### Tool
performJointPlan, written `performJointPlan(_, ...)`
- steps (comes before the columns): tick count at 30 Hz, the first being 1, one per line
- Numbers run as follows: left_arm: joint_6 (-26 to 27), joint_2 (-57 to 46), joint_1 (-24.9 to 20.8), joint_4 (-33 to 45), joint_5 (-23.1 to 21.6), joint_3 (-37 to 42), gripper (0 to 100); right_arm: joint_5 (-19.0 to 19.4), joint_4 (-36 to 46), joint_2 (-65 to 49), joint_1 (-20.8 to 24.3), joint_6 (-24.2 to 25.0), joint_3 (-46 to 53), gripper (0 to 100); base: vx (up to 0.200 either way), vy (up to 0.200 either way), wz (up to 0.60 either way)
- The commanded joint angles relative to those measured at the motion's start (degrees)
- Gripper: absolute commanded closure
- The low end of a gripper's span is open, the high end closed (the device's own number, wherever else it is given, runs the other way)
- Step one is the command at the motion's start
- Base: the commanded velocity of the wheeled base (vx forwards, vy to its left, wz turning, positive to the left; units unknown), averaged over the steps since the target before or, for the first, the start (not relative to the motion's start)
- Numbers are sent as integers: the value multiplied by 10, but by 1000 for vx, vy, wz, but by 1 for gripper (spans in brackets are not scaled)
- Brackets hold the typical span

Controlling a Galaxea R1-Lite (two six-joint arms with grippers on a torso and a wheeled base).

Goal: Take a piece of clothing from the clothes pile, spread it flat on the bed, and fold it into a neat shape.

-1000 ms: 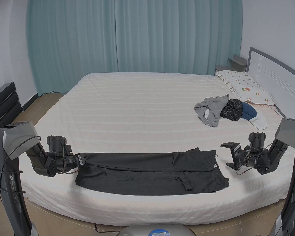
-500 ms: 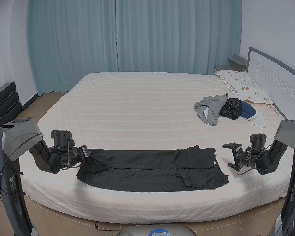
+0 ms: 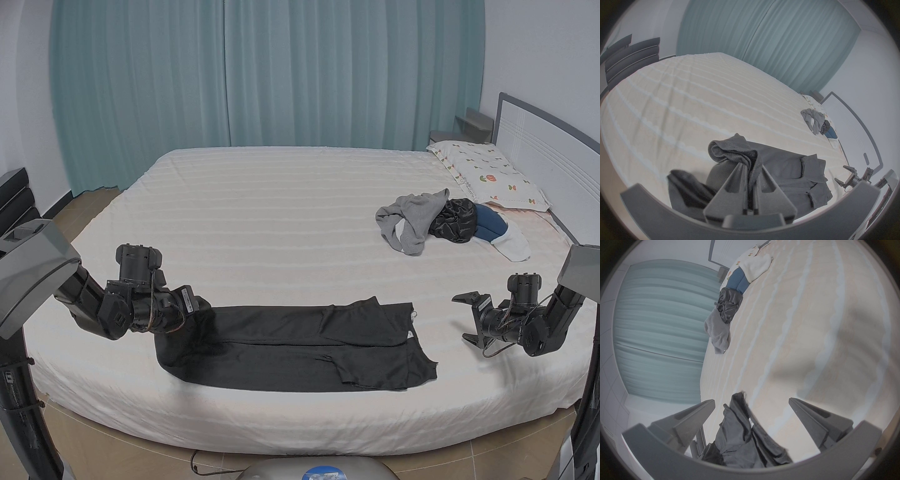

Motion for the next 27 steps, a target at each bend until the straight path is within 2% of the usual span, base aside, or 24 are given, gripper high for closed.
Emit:
performJointPlan(1,-3,-28,-45,42,29,-42,100,0,0,1,1,-1,1,0,0,-200,0)
performJointPlan(7,-3,-26,-99,90,59,-76,100,1,0,1,1,-1,1,0,0,-200,0)
performJointPlan(12,-3,-19,-149,172,83,-132,100,1,0,1,2,-2,1,0,0,-200,0)
performJointPlan(17,-20,1,-201,215,93,-178,100,1,0,2,3,-2,1,0,0,-200,0)
performJointPlan(25,-22,46,-242,285,119,-256,100,0,0,2,4,-2,2,0,0,-200,0)
performJointPlan(27,-22,70,-254,292,131,-281,100,0,0,2,4,-2,2,0,0,0,0)
